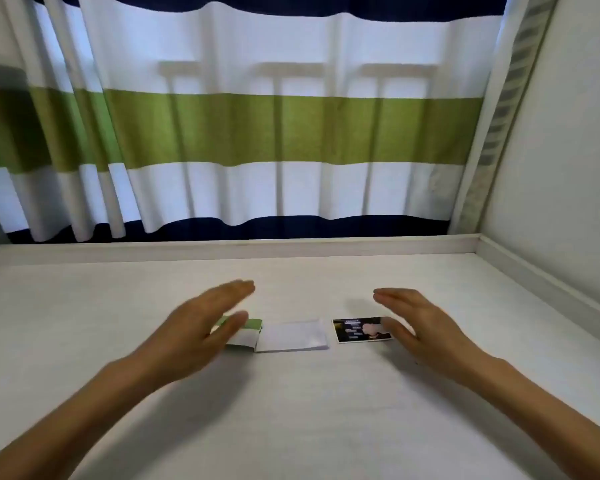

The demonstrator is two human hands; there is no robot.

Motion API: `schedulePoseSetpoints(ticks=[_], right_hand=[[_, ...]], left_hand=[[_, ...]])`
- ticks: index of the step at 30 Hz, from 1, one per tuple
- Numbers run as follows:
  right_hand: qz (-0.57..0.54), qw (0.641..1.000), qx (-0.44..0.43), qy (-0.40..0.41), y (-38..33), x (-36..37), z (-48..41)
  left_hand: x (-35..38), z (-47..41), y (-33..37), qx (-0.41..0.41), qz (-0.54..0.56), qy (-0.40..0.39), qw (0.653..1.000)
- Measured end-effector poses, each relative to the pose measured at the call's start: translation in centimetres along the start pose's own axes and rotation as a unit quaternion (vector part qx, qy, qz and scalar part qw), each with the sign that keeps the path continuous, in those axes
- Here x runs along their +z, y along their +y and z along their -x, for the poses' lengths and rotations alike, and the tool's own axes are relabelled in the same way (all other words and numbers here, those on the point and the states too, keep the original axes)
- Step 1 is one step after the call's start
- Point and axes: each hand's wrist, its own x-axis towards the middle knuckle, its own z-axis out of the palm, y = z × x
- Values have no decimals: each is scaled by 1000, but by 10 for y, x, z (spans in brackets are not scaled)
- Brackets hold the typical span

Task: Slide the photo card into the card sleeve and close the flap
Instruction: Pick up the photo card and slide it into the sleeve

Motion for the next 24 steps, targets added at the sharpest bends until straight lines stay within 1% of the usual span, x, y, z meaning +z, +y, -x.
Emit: schedulePoseSetpoints(ticks=[1, 2, 4, 7, 10, 16, 19, 21, 24], right_hand=[[2, 1000, 1, -24, 3, 5, 0], [8, 999, -8, -49, 3, 7, 0], [24, 996, -18, -84, 9, 17, 2], [42, 993, -26, -110, 22, 28, 5], [43, 992, -25, -117, 23, 31, 8], [-8, 998, -14, -64, 22, 27, 3], [-51, 998, 22, -34, 21, 24, -3], [-64, 996, 44, -41, 22, 24, -8], [-72, 989, 100, -84, 27, 23, -16]], left_hand=[[6, 1, -6, -16, -11, -44, 999], [11, 1, -12, -6, -37, -86, 996], [24, 3, -25, -11, -78, -150, 985], [33, 4, -32, -8, -109, -174, 979], [36, 6, -30, -6, -129, -202, 971], [44, 10, -31, -24, -93, -205, 974], [46, 11, -33, -24, -86, -201, 976], [47, 12, -34, -17, -80, -187, 979], [49, 13, -33, -5, -83, -173, 981]])
